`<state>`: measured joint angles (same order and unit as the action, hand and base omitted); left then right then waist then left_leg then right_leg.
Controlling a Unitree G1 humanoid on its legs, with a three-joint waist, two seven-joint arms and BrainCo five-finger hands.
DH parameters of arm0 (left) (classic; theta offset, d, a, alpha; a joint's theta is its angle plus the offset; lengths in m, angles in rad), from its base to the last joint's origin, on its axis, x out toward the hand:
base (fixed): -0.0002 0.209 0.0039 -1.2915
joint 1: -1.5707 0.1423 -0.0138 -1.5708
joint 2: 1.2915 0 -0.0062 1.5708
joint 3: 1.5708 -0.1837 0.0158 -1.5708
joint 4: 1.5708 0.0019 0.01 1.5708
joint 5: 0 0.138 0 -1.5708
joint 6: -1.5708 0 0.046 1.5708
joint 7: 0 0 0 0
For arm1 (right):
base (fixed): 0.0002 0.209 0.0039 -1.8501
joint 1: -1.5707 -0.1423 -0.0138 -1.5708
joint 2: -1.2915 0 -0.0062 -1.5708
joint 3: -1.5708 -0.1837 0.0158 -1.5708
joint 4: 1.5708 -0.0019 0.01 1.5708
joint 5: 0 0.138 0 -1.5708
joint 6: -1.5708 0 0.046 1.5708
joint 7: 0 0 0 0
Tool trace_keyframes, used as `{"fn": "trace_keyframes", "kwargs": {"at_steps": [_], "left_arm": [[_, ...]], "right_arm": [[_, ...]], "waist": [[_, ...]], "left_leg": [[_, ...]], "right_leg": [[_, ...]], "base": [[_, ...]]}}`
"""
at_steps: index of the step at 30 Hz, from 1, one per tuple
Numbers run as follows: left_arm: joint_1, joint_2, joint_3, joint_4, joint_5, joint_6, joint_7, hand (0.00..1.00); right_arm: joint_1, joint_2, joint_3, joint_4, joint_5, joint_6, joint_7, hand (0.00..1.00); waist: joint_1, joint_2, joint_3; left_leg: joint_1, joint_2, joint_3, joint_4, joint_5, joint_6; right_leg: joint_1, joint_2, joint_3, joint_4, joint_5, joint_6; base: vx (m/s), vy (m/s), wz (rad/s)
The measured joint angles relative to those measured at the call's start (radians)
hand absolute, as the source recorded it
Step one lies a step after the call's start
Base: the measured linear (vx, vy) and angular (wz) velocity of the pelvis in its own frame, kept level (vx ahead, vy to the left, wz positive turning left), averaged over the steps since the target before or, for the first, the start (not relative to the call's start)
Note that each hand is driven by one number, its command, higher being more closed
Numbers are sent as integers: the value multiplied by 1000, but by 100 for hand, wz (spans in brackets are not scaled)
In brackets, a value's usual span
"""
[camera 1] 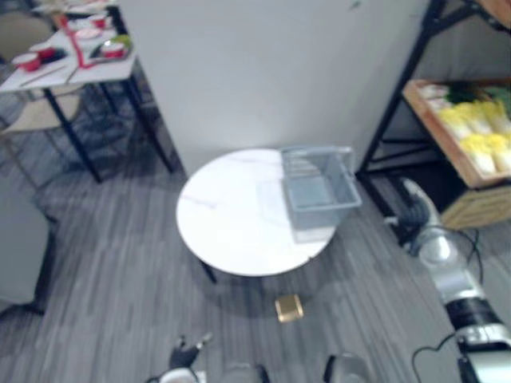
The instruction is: Pick vegetable in the basket
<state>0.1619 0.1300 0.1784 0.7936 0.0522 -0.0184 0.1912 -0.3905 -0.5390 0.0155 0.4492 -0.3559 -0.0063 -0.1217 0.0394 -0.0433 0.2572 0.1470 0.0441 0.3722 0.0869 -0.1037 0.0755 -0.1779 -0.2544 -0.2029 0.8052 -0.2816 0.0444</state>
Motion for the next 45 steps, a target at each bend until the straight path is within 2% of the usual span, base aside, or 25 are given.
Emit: {"fn": "trace_keyframes", "kwargs": {"at_steps": [1, 2, 3, 4, 5, 6, 7, 8, 9, 10, 12, 13, 14, 15, 16, 18, 20, 22, 23, 25, 26, 27, 30, 38, 45], "left_arm": [[0, 1, -6, 2, 0, 0, -1, 0], [-9, 3, -10, 7, 0, 0, -1, 0], [-11, 4, -15, 7, 3, -1, -3, 0], [-10, 12, -15, 8, 6, -1, -3, 0], [-12, 26, -18, 31, 10, -1, -5, 0], [-20, 25, -28, 60, 10, 1, -10, 0], [-18, 24, -35, 66, 11, 1, -13, 0], [-12, 20, -37, 68, 11, 1, -18, 0], [-9, 17, -37, 69, 11, 1, -20, 0], [2, 7, -36, 71, 12, 1, -21, 0], [-6, 1, -36, 70, 15, -3, -21, 0], [-14, -2, -36, 68, 35, -8, -21, 0], [-16, -2, -34, 65, 39, -8, -21, 0], [-19, -1, -33, 64, 39, -8, -20, 0], [-21, -12, -33, 63, 34, -7, -18, 0], [-21, -17, -33, 63, 31, -5, -15, 0], [-21, -12, -32, 62, 31, -5, -1, 0], [-19, -12, -33, 62, 31, -4, -1, 0], [-20, -12, -33, 59, 31, -4, -1, 0], [-15, -16, -35, 44, 31, -6, -1, 0], [-24, -17, -34, 46, 31, -7, 0, 0], [-52, -7, -36, 37, 31, -11, 1, 0], [-104, -8, -54, 28, 31, -20, 0, 0], [-110, 8, -74, -13, 31, -28, 5, 0], [-116, 7, -114, -13, 30, -32, 11, 0]], "right_arm": [[-2, -15, 0, 0, 0, 0, 0, 0], [-6, -49, -3, 0, 2, 0, 0, 0], [-13, -75, -13, 7, 3, 0, 0, 0], [-23, -80, -19, 17, 3, 0, 0, 0], [-48, -81, -34, 57, 3, 2, 0, 0], [-67, -81, -40, 93, 3, 11, 0, 0], [-74, -81, -40, 105, 3, 15, -1, 0], [-81, -81, -40, 119, 2, 23, 0, 0], [-81, -81, -40, 119, 1, 25, 0, 0], [-81, -82, -39, 118, 0, 25, 0, 0], [-85, -86, -39, 117, -2, 25, 0, 0], [-113, -87, -32, 115, -16, 25, -1, 0], [-127, -88, -20, 115, -26, 26, -1, 0], [-156, -95, 13, 116, -38, 25, -1, 0], [-200, -118, 66, 117, -38, 25, -1, 0], [-231, -118, 91, 117, -38, 22, -2, 0], [-287, -112, 141, 124, -39, 20, -4, 0], [-349, -108, 194, 159, -45, 20, -3, 0], [-361, -108, 206, 172, -60, 20, -2, 0], [-394, -115, 229, 213, -80, 19, 0, 0], [-423, -124, 227, 223, -80, 18, -3, 0], [-451, -136, 228, 236, -82, 20, -2, 0], [-522, -161, 227, 253, -104, 19, -3, 0], [-709, -186, 262, 360, -115, 2, -13, 0], [-728, -196, 262, 458, -115, 9, -30, 0]], "waist": [[-3, 0, 0], [-10, -1, -1], [-11, -11, -5], [-10, -24, -7], [-11, -44, 1], [-8, -34, -4], [-11, -32, -1], [-13, -11, 0], [-12, -3, 0], [-14, 18, -5], [-20, 32, -5], [-23, 53, 0], [-23, 55, 1], [-24, 67, 9], [-18, 113, 36], [-5, 147, 45], [-2, 134, 56], [-7, 135, 57], [-7, 134, 57], [-5, 149, 62], [-8, 173, 81], [-9, 141, 103], [-8, 118, 126], [19, 140, 165], [27, 165, 193]], "left_leg": [[-2, 5, -23, -5, 3, -5], [-7, 14, -68, -20, 11, -37], [-20, 17, -107, -34, 20, -71], [-26, 14, -120, -36, 21, -90], [-30, 17, -142, -42, 8, -124], [-23, 40, -136, -51, 13, -148], [-24, 59, -133, -49, 16, -153], [-17, 93, -140, -52, 19, -171], [-15, 110, -143, -54, 22, -194], [7, 147, -150, -62, 21, -218], [11, 167, -159, -43, 11, -235], [-33, 194, -169, 53, -20, -243], [-72, 202, -171, 129, -31, -236], [-153, 224, -181, 304, -36, -232], [-212, 265, -199, 502, -23, -219], [-238, 288, -203, 588, 6, -210], [-291, 275, -186, 622, 47, -176], [-301, 237, -181, 469, -37, -186], [-296, 217, -188, 362, -38, -195], [-257, 192, -184, 141, 59, -191], [-235, 197, -172, 80, 107, -199], [-233, 174, -164, 44, 123, -190], [-249, 129, -160, -31, 161, -169], [-277, 99, -167, -182, 250, -167], [-304, 104, -168, -182, 259, -170]], "right_leg": [[-2, 17, 32, -87, 2, 3], [6, 44, 107, -275, 17, 23], [15, 52, 153, -478, 69, 29], [22, 45, 161, -577, 97, 27], [45, 39, 150, -661, 214, 72], [49, 56, 116, -663, 251, 83], [46, 67, 101, -650, 251, 83], [41, 92, 87, -614, 250, 80], [42, 103, 75, -596, 244, 64], [51, 126, 38, -550, 224, 26], [72, 138, 10, -543, 210, 13], [96, 150, -15, -559, 197, 8], [102, 149, -21, -565, 186, 7], [133, 147, -39, -577, 185, 6], [193, 164, -53, -590, 181, 0], [228, 174, -53, -598, 173, -3], [250, 150, -49, -650, 173, -8], [230, 141, -34, -681, 191, -7], [229, 142, -33, -699, 203, -3], [214, 156, -27, -697, 218, 10], [215, 171, -16, -692, 215, 15], [188, 150, -14, -682, 216, 18], [141, 120, -11, -679, 219, 26], [56, 111, -27, -677, 222, 30], [23, 114, -32, -661, 222, 30]], "base": [[201, -294, 111], [173, -338, 104], [204, -438, 96], [173, -400, 76], [155, -411, 58], [197, -405, 52], [202, -390, 38], [194, -308, 24], [245, -374, 27], [245, -338, 26], [207, -203, 38], [144, -116, 39], [113, -112, 47], [105, -124, 35], [79, -91, 25], [64, -42, 6], [96, -18, 19], [72, -9, -1], [97, 47, -19], [125, 109, -29], [137, 168, -22], [123, 163, -14], [55, 121, 14], [48, 36, 11], [0, -2, 2]]}}
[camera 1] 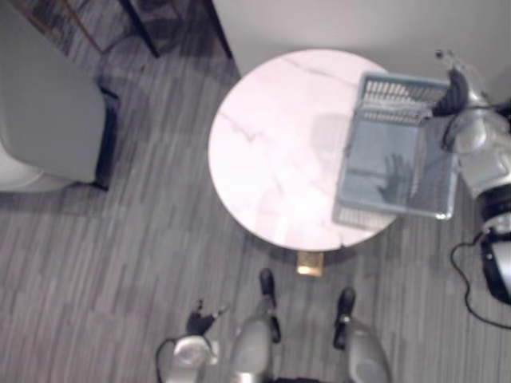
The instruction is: Pick vegetable in the basket
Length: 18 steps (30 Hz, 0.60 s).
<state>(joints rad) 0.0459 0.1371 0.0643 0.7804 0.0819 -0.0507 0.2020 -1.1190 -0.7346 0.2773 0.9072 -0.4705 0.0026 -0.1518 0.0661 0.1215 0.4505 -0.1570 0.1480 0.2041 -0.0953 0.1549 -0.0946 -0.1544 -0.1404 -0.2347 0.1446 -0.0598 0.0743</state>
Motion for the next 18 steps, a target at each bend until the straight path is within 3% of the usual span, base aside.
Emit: {"fn": "trace_keyframes", "kwargs": {"at_steps": [4, 5, 9, 18], "left_arm": [[-8, 1, -22, 0, 0, -14, 15, 0], [-15, 1, -36, 3, 0, -13, 16, 0], [-21, 1, -65, 6, 0, -14, 20, 0], [-73, 2, -108, 21, -1, -15, 27, 0]], "right_arm": [[-8, 0, -3, 25, 0, 7, -7, 0], [-9, 0, -4, 48, 0, 8, -10, 100], [-15, 0, -8, 75, -1, 11, -22, 100], [-20, 2, -35, 117, -1, 10, -52, 100]], "waist": [[-1, 8, 5], [1, 11, 8], [4, 26, 14], [22, 30, 15]], "left_leg": [[-37, 3, -3, -1, 16, -2], [-45, 5, -5, -1, 21, -2], [-64, 9, -20, -2, 34, -2], [-107, 13, -24, -6, 56, 2]], "right_leg": [[-39, 3, -2, 5, 0, 0], [-52, 4, -2, 17, 0, 0], [-73, 7, -4, 32, 0, 0], [-132, 8, 0, 65, 1, 1]], "base": [[-46, 7, 1], [-60, -7, 6], [-57, -7, 3], [-26, -1, 0]]}}
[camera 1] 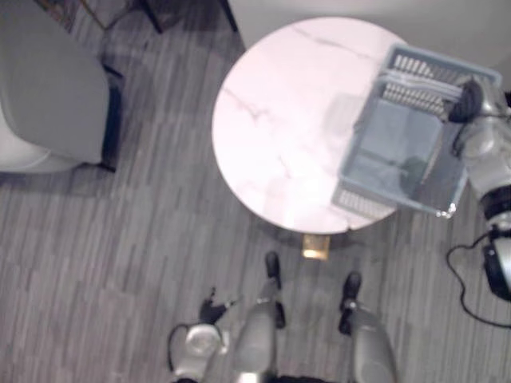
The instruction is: Pick vegetable in the basket
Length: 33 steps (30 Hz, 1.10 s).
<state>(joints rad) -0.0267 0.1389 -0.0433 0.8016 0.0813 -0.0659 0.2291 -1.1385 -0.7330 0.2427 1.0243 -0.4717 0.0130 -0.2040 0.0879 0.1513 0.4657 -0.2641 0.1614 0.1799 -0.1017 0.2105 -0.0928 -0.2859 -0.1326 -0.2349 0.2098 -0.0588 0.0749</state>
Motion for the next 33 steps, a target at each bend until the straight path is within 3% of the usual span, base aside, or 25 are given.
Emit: {"fn": "trace_keyframes", "kwargs": {"at_steps": [8, 13, 17, 19, 21, 26, 27, 28, 29, 30, 31, 33], "left_arm": [[-21, 0, -29, 6, 0, -2, 1, 0], [-20, -8, -29, -3, 0, 0, -8, 0], [-15, -17, -27, -25, 1, 3, -31, 0], [-8, -15, -24, -24, 2, 6, -43, 0], [25, -19, -20, -21, 11, 24, -64, 0], [64, -12, -17, 1, 57, 50, -100, 0], [65, -9, -17, 1, 59, 54, -102, 0], [66, -5, -16, 15, 62, 58, -107, 0], [59, -5, -11, 21, 78, 65, -108, 0], [59, -1, -7, 25, 92, 69, -108, 0], [57, 5, -5, 29, 92, 69, -109, 0], [63, 32, 26, 36, 92, 69, -108, 0]], "right_arm": [[-22, 0, 26, 26, -10, 16, -3, 100], [-13, 0, 28, 29, -8, 40, 32, 100], [168, 10, -142, -140, 45, 43, 43, 100], [264, 41, -221, -248, 90, 42, 41, 100], [438, 98, -295, -397, 161, 34, 40, 100], [792, 191, -435, -579, 211, 35, 41, 100], [816, 199, -435, -586, 211, 37, 41, 100], [865, 217, -444, -587, 212, 42, 41, 100], [889, 241, -461, -586, 212, 47, 41, 100], [918, 276, -469, -585, 213, 48, 40, 100], [944, 311, -469, -584, 223, 48, 39, 100], [963, 368, -466, -583, 239, 48, 39, 100]], "waist": [[2, 0, 0], [-3, 0, 0], [-8, -7, -2], [-24, -26, -12], [-62, -68, -40], [-105, -160, -122], [-113, -169, -131], [-121, -178, -146], [-120, -180, -149], [-119, -172, -157], [-120, -169, -167], [-112, -192, -183]], "left_leg": [[-18, -1, -12, 5, 11, -3], [9, -2, -35, 5, 21, -9], [107, -11, -27, 0, 0, -1], [131, -18, -14, -2, -17, -5], [158, -32, 12, 0, -27, 1], [249, -48, 117, 4, -63, 16], [262, -48, 140, 4, -70, 19], [289, -42, 191, 4, -83, 16], [319, -33, 251, 5, -94, 13], [349, -8, 332, 5, -106, 17], [378, 22, 413, 5, -117, 13], [431, 39, 549, 5, -131, -14]], "right_leg": [[-10, -2, -10, 1, 3, 3], [34, -5, -38, 3, 2, 3], [140, -14, -40, 3, -14, 11], [157, -26, -27, -1, -25, 22], [171, -36, -3, -1, -33, 40], [207, -51, 95, -25, -16, 58], [208, -51, 110, -30, -14, 61], [206, -63, 84, -41, -25, 43], [206, -98, -16, -29, -36, -22], [220, -145, -191, -6, -58, -104], [220, -208, -381, 57, -82, -148], [223, -300, -590, 145, -75, -181]], "base": [[26, -6, 3], [30, -11, 15], [-5, 16, 10], [-38, 48, -14], [26, 52, -21], [101, 39, -51], [51, 37, -99], [48, 37, -121], [55, 67, -180], [73, 101, -214], [46, 83, -204], [64, -17, -218]]}}
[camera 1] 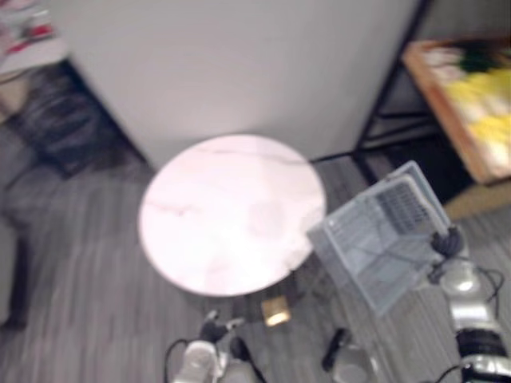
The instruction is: Pick vegetable in the basket
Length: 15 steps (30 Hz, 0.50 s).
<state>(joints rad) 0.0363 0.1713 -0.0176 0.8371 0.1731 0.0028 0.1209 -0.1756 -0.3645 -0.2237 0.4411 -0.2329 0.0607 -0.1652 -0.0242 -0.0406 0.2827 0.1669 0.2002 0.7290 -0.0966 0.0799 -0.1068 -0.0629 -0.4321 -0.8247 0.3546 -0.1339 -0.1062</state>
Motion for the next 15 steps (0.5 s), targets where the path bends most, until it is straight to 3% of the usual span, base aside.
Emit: {"fn": "trace_keyframes", "kwargs": {"at_steps": [1, 2, 3, 5, 6, 7, 8, 9, 10, 11, 12, 13, 14, 15], "left_arm": [[5, 16, 26, 2, 0, 0, 2, 0], [4, 20, 34, 6, 0, 1, 3, 0], [-1, 14, 44, 8, 0, 1, 2, 0], [-8, -16, 57, 14, 6, 0, 0, 0], [-14, -42, 62, 32, 6, 0, -3, 0], [-15, -43, 62, 32, 6, 0, -3, 0], [-11, -77, 64, 52, 6, 1, -7, 0], [-7, -86, 65, 56, 6, 1, -7, 0], [3, -98, 65, 66, 6, 1, -7, 0], [22, -113, 78, 83, 4, 1, -3, 0], [42, -130, 96, 93, -2, 1, 10, 0], [47, -141, 113, 93, -25, -2, 19, 0], [47, -147, 134, 93, -59, -6, 40, 0], [47, -149, 146, 86, -90, -12, 60, 0]], "right_arm": [[11, 28, 7, 0, 10, -1, 0, 100], [17, 39, 7, 0, 17, -2, 0, 100], [53, 52, 2, -6, 24, -8, 0, 100], [118, 64, -16, -30, 60, -8, 1, 100], [161, 86, -30, -39, 90, -8, 0, 100], [164, 87, -31, -39, 90, -8, 0, 100], [242, 143, -50, -38, 139, -10, 0, 100], [262, 155, -51, -37, 159, -11, -2, 100], [285, 173, -51, -32, 176, -11, -3, 100], [310, 200, -45, -23, 197, -11, -9, 100], [314, 227, -33, 12, 206, -17, -22, 100], [313, 233, -33, 35, 213, -19, -28, 100], [312, 245, -33, 80, 215, -22, -34, 100], [313, 250, -33, 130, 214, -25, -38, 100]], "waist": [[5, -12, -9], [3, -11, -9], [-8, 9, -20], [-18, 37, -38], [-38, 43, -48], [-39, 43, -48], [-55, 38, -56], [-55, 42, -58], [-55, 53, -64], [-54, 65, -71], [-45, 58, -67], [-38, 60, -68], [-15, 64, -70], [3, 73, -69]], "left_leg": [[36, 6, 82, 3, -5, -25], [48, 25, 116, 19, -11, -38], [48, 70, 163, 62, -28, -56], [74, 121, 237, 108, -45, -73], [91, 148, 271, 154, -47, -73], [93, 149, 273, 156, -47, -73], [105, 230, 277, 345, -43, -68], [105, 266, 267, 418, -36, -59], [97, 316, 226, 524, -8, -21], [63, 366, 88, 665, 82, 101], [-12, 338, -126, 798, -31, 58], [-55, 291, -231, 850, -111, 40], [-106, 198, -365, 895, -211, 33], [-135, 136, -428, 900, -269, 42]], "right_leg": [[-3, -9, -53, 6, 71, 18], [-10, 12, -43, -2, 80, 63], [-30, 70, 3, -29, 87, 86], [-60, 130, 74, -31, 69, 101], [-76, 149, 116, -8, 43, 100], [-76, 149, 118, -7, 42, 100], [-89, 178, 193, 13, -1, 93], [-90, 196, 220, 12, -5, 88], [-89, 230, 263, 0, -9, 82], [-69, 290, 341, -41, -12, 68], [-53, 327, 425, -78, -2, 50], [-52, 344, 476, -88, 0, 43], [-48, 375, 570, -98, 4, 34], [-23, 409, 653, -114, 6, 31]], "base": [[90, -105, -221], [91, -198, -185], [67, -189, -122], [86, -212, -130], [101, -180, -97], [138, -233, -120], [132, -193, -113], [156, -215, -161], [142, -153, -158], [183, -143, -210], [168, -80, -207], [173, -4, -232], [191, 41, -244], [203, 55, -238]]}}
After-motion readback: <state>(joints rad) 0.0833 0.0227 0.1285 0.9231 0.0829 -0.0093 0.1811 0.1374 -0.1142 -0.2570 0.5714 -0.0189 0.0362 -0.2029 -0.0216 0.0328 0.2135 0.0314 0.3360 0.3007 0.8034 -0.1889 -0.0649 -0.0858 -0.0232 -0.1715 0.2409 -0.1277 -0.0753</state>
